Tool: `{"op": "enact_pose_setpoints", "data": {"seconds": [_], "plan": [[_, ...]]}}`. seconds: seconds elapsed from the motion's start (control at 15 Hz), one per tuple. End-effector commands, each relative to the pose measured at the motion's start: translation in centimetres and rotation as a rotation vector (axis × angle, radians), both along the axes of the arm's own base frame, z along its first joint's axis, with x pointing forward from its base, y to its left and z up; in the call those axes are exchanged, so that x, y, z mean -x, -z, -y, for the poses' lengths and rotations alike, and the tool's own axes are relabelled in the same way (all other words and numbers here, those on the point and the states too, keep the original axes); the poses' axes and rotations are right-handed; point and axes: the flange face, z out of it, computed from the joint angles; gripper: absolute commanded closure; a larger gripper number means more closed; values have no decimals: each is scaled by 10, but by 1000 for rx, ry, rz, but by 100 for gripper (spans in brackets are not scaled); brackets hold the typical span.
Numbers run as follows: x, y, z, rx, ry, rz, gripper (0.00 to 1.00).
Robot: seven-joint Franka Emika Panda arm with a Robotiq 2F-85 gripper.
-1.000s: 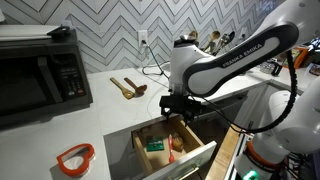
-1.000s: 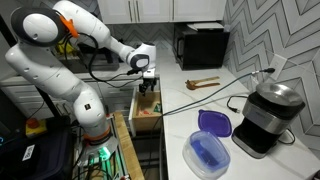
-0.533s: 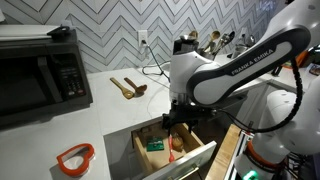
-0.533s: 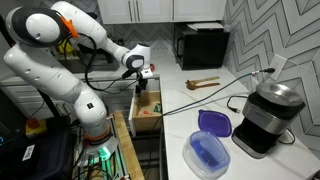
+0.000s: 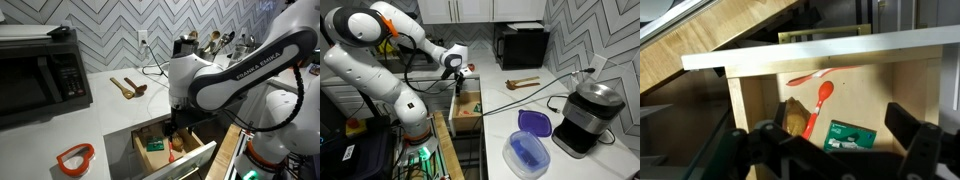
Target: Put the red spoon in the drawer and then close the drawer
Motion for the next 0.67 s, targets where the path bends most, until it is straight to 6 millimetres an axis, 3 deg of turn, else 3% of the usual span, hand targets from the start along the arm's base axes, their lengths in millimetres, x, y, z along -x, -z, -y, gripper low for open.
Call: {"op": "enact_pose_setpoints", "data": {"seconds": [0.0,0.6], "plan": [[4,3,-16,-24,-141,-35,0],[28,34,-74,-79,-621,-117,0]]}}
